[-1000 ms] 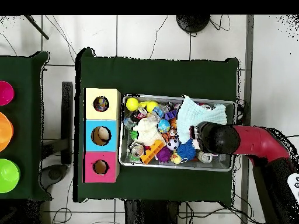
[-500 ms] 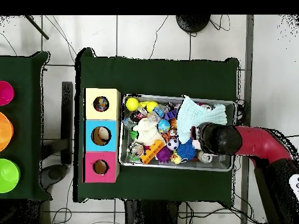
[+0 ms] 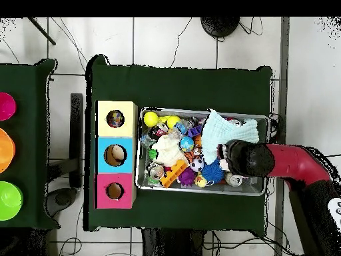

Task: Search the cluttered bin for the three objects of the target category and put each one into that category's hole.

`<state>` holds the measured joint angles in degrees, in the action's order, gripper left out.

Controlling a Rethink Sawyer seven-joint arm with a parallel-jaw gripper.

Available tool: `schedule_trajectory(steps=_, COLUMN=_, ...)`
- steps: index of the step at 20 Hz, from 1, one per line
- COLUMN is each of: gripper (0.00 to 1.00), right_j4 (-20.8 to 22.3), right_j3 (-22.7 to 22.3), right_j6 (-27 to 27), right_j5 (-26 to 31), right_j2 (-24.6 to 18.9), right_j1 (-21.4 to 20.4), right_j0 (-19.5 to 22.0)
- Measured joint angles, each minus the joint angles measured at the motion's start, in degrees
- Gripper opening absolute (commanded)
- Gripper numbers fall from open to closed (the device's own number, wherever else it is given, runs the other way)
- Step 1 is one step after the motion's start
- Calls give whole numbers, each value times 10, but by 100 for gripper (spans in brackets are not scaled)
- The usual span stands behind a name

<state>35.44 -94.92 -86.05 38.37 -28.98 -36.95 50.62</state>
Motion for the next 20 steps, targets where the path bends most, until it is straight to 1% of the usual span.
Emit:
schedule_trajectory(steps=4, gripper=100, right_j4=21, right_j3=0, right_j6=0, right_j5=-22, right_j2=1, right_j1=8, right_j0=-6)
schedule_trajectory(steps=5, gripper=100, right_j4=36, right_j3=0, right_j6=0, right_j5=-41, right_j2=2, right_j1=16, right_j0=-10)
schedule_trajectory(steps=8, gripper=100, right_j4=51, right_j3=0, right_j6=0, right_j5=-69, right_j2=6, right_j1=27, right_j0=-16)
schedule_trajectory(steps=9, gripper=100, right_j4=59, right_j3=0, right_j6=0, right_j5=-86, right_j2=8, right_j1=35, right_j0=-19)
schedule_trajectory(steps=13, gripper=100, right_j4=72, right_j3=0, right_j6=0, right_j5=-114, right_j2=15, right_j1=49, right_j0=-24)
schedule_trajectory(steps=17, gripper=100, right_j4=78, right_j3=0, right_j6=0, right_j5=-125, right_j2=19, right_j1=59, right_j0=-24)
schedule_trajectory(steps=20, gripper=100, right_j4=77, right_j3=-2, right_j6=0, right_j5=-125, right_j2=18, right_j1=55, right_j0=-21)
